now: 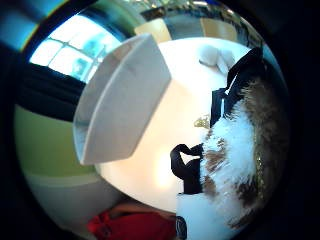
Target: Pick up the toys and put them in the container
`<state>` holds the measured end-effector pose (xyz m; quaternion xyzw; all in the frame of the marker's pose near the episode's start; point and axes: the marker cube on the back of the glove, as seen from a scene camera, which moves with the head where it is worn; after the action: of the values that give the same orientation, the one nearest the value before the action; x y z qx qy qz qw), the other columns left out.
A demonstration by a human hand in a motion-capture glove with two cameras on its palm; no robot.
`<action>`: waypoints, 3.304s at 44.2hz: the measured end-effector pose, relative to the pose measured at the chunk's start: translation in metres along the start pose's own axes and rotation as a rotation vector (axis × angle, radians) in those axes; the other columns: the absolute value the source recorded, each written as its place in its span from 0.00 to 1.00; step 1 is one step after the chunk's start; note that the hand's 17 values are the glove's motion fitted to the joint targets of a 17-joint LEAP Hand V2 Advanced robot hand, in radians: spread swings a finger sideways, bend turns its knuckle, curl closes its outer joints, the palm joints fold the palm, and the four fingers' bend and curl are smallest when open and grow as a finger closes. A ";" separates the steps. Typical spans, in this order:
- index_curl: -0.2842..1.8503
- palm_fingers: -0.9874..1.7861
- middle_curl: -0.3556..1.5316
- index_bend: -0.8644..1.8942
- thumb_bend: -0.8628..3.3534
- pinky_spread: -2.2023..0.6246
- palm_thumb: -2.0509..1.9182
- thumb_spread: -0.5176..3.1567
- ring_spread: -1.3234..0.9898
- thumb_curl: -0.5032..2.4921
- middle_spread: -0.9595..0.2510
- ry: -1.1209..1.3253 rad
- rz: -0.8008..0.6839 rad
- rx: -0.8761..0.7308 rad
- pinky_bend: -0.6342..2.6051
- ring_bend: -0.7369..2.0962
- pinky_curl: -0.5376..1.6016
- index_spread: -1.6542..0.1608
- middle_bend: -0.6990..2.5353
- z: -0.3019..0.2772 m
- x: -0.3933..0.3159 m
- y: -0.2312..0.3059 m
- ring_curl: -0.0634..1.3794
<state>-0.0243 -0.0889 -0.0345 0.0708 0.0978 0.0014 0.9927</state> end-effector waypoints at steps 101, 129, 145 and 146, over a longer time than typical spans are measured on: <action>0.40 0.34 0.36 0.39 0.19 0.81 0.50 0.45 0.60 0.27 0.75 0.023 0.130 -0.147 0.48 0.33 0.40 0.66 0.27 0.051 0.081 0.034 0.21; 0.38 0.33 0.34 0.41 0.19 0.81 0.51 0.45 0.59 0.26 0.75 -0.070 0.365 -0.199 0.46 0.31 0.39 0.67 0.26 0.109 0.199 0.093 0.17; 0.37 0.33 0.33 0.42 0.20 0.81 0.51 0.45 0.59 0.26 0.75 -0.078 0.396 -0.249 0.48 0.31 0.41 0.67 0.26 0.124 0.220 0.109 0.15; 0.37 0.33 0.33 0.42 0.20 0.81 0.51 0.45 0.59 0.26 0.75 -0.082 0.398 -0.256 0.49 0.32 0.41 0.67 0.26 0.125 0.221 0.110 0.15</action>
<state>0.2185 0.0056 0.0597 -0.0375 0.0405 0.2067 0.9768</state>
